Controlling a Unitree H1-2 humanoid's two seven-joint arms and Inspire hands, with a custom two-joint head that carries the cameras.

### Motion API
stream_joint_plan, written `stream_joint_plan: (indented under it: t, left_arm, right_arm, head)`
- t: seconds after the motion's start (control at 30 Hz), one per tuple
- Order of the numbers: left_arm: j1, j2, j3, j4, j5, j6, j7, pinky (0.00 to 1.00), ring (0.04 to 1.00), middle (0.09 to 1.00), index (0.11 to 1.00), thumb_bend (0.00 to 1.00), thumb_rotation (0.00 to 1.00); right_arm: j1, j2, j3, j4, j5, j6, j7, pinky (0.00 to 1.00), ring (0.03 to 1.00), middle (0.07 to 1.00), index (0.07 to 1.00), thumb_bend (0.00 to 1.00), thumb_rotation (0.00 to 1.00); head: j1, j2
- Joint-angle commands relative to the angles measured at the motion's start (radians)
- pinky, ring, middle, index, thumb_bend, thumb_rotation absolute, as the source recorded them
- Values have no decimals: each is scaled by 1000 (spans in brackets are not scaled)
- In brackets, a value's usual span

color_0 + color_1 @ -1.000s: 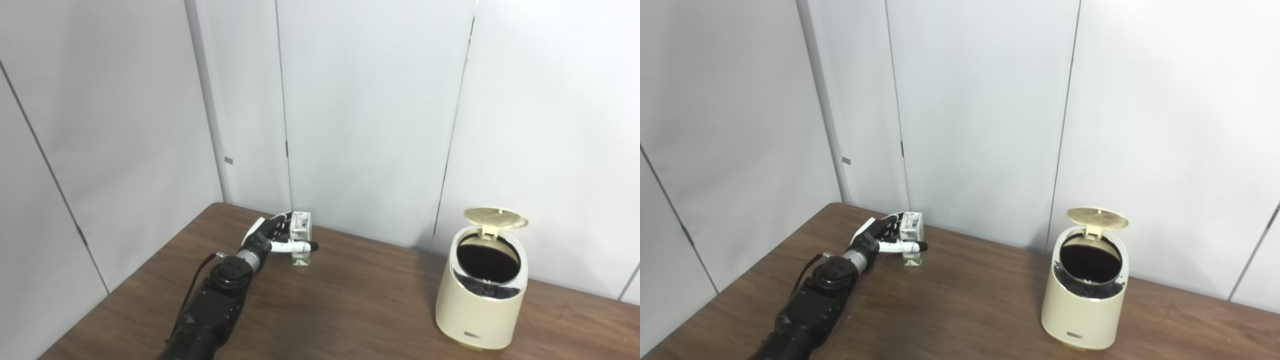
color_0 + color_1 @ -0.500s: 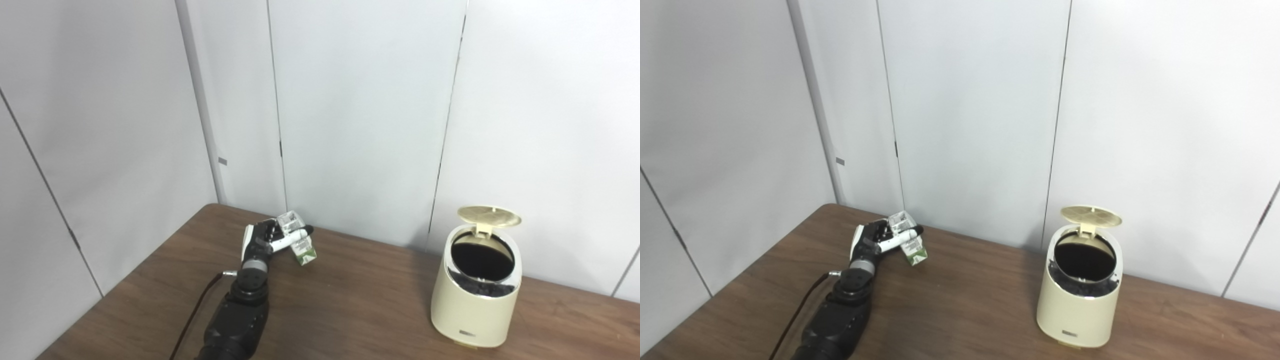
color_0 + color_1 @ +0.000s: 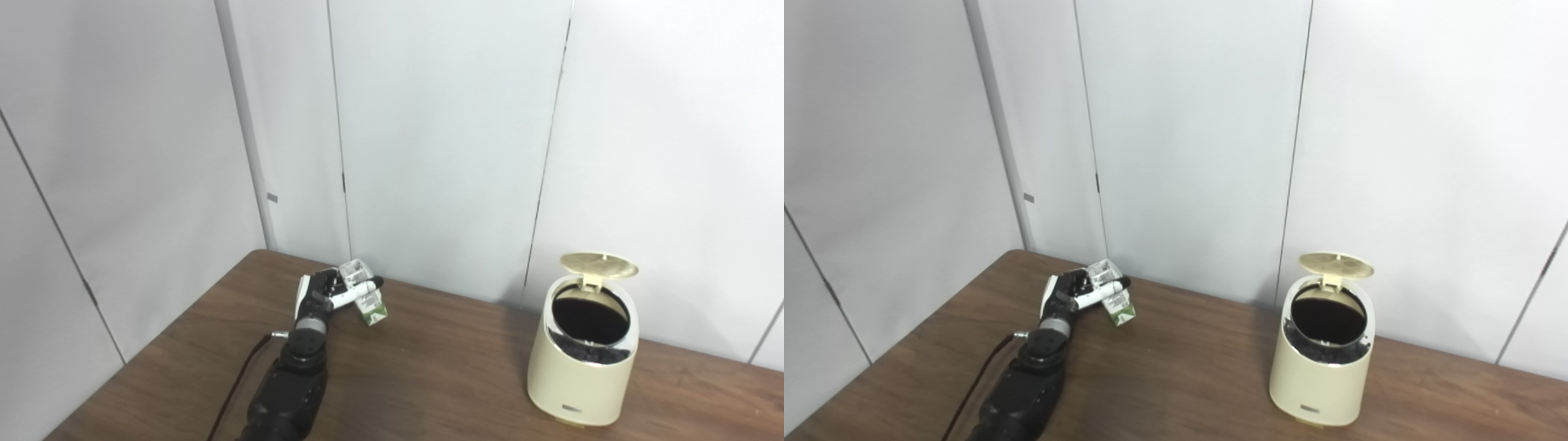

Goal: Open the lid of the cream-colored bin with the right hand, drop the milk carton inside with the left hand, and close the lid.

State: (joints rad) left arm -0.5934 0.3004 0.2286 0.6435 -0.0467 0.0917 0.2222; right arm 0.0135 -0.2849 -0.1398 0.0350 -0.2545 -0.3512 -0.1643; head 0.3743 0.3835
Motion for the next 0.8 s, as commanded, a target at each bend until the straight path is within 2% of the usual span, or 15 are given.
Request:
stream_joint_plan:
  t: [0.0, 0.03, 0.07, 0.2, 0.23, 0.27, 0.3, 0.4, 0.47, 0.57, 0.67, 0.77]
  left_arm:
    - [-14, -21, -1, -100, 2, -73, 8, 672, 684, 634, 481, 522, 44]
    - [7, -40, -14, -161, 19, -111, 15, 572, 602, 579, 466, 519, 17]
    - [23, -53, -23, -206, 31, -137, 21, 526, 563, 557, 462, 519, 9]
    - [92, -125, -62, -414, 55, -305, 15, 432, 463, 496, 474, 523, 0]
    - [107, -145, -72, -475, 74, -333, 20, 414, 472, 485, 474, 511, 0]
    - [117, -158, -78, -514, 87, -351, 23, 407, 473, 485, 473, 508, 0]
    - [125, -168, -84, -549, 102, -370, 25, 399, 471, 484, 473, 507, 0]
    - [142, -191, -114, -641, 188, -477, 25, 386, 453, 479, 483, 505, 0]
    - [147, -210, -134, -696, 224, -528, 21, 408, 457, 475, 485, 504, 0]
    - [152, -232, -171, -769, 288, -554, 12, 385, 450, 478, 483, 505, 0]
    - [149, -227, -238, -809, 272, -561, -6, 391, 458, 478, 480, 504, 0]
    - [138, -214, -295, -824, 285, -561, 7, 377, 453, 483, 479, 504, 0]
  right_arm:
    - [46, 48, 23, 41, -2, -24, -10, 397, 576, 657, 498, 482, 177]
    - [44, 50, 25, 43, -3, -24, -9, 413, 589, 660, 499, 482, 177]
    - [43, 52, 28, 45, -4, -24, -9, 417, 593, 661, 499, 483, 177]
    - [42, 70, 45, 15, -11, 5, -2, 425, 604, 666, 499, 483, 178]
    - [40, 78, 50, 4, -22, 14, -6, 417, 608, 675, 604, 380, 525]
    - [38, 84, 55, -2, -31, 21, -10, 414, 608, 677, 630, 342, 603]
    - [35, 90, 58, -5, -38, 23, -14, 412, 608, 678, 643, 321, 639]
    - [23, 114, 70, -4, -57, 21, -24, 387, 583, 672, 655, 271, 639]
    - [17, 129, 77, -10, -91, 41, -35, 439, 607, 675, 661, 239, 628]
    - [4, 150, 95, 1, -131, 41, -57, 510, 651, 685, 664, 172, 589]
    - [-10, 161, 114, 25, -150, 22, -75, 527, 664, 690, 668, 156, 556]
    - [-31, 171, 127, 53, -179, 3, -106, 517, 652, 681, 671, 141, 513]
  head:
    - [-6, -1]
    - [-17, 2]
    - [-17, 2]
    - [-54, 4]
    - [-69, 4]
    - [-72, 4]
    - [-81, 4]
    - [-115, 0]
    - [-129, -3]
    - [-154, -11]
    - [-177, -18]
    - [-197, -21]
